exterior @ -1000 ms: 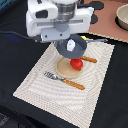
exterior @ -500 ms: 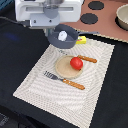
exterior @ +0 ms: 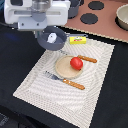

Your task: Interact with the objects in diverse but meaningful ways.

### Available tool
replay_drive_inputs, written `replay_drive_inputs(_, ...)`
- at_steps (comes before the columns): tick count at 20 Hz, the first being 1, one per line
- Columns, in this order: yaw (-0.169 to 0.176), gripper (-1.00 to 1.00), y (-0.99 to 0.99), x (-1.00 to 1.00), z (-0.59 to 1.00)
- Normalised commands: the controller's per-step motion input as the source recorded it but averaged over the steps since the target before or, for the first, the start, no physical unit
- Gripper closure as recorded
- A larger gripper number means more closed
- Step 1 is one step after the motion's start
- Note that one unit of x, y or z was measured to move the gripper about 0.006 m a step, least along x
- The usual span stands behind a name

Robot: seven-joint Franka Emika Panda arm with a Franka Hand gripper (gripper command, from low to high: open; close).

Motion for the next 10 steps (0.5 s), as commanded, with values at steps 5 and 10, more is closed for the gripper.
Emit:
replay_drive_inputs(5, 0.0, 1.0, -0.51, -0.9, -0.54)
replay_drive_inputs(10, 0.025, 1.0, -0.34, -0.89, -0.51)
